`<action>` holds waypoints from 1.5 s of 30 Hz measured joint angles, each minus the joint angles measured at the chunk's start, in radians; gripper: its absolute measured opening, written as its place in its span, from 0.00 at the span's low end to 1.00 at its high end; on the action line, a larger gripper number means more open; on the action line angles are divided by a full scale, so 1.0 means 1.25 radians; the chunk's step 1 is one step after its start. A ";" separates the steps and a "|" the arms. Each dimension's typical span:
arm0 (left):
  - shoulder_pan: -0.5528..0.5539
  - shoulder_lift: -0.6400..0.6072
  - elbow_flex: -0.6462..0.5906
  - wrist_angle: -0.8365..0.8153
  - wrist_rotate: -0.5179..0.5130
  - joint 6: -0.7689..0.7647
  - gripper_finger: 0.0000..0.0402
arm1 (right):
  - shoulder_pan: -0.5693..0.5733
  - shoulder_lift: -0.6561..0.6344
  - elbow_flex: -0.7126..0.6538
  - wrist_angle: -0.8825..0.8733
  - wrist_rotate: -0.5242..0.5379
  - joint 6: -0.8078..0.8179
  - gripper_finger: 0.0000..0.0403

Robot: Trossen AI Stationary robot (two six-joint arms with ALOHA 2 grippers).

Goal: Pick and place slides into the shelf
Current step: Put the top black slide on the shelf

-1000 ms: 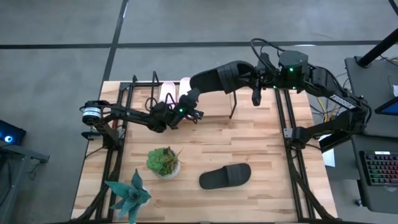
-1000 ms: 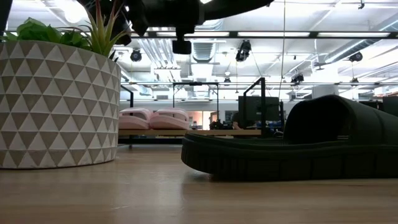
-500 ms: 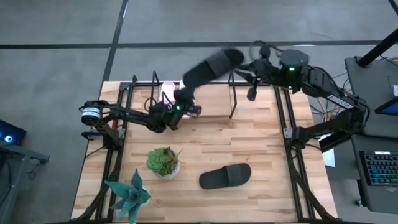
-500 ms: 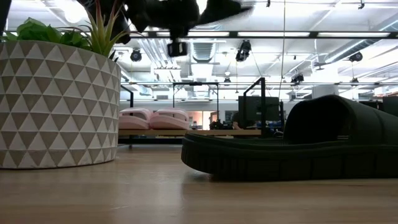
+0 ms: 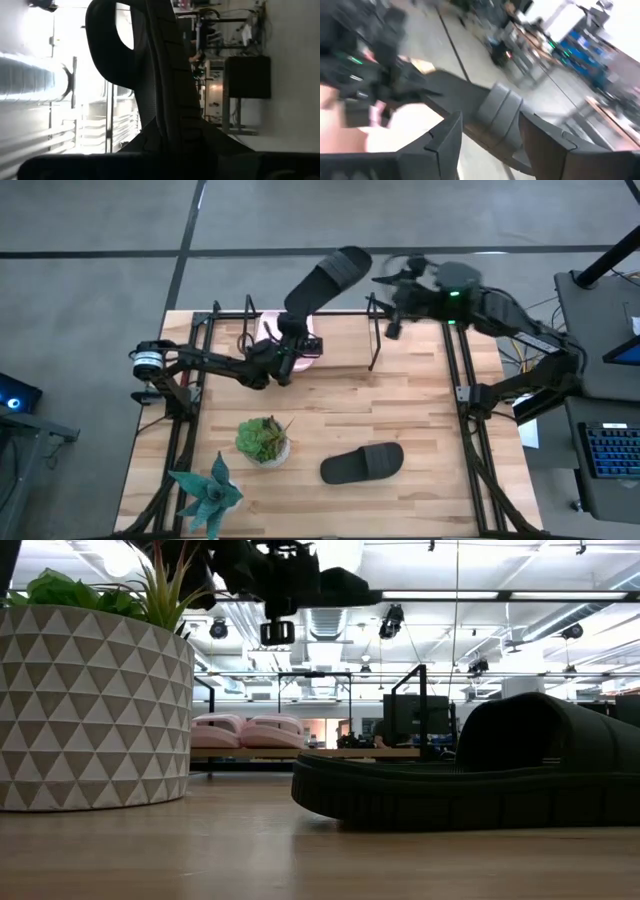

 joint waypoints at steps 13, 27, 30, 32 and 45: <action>0.036 0.087 0.104 -0.078 -0.040 0.033 0.11 | 0.014 0.186 0.061 0.006 0.228 -0.040 0.45; 0.047 0.106 0.130 -0.076 -0.030 0.145 0.11 | 0.006 0.380 0.329 -0.182 0.372 -0.095 0.44; 0.048 0.103 0.130 -0.071 -0.017 0.178 0.11 | 0.003 0.415 0.406 -0.257 0.372 -0.063 0.44; 0.049 0.103 0.131 -0.075 -0.013 0.195 0.11 | -0.003 0.438 0.454 -0.298 0.374 -0.033 0.44; 0.052 0.103 0.139 -0.082 0.001 0.219 0.11 | -0.033 0.544 0.614 -0.436 0.436 0.143 0.44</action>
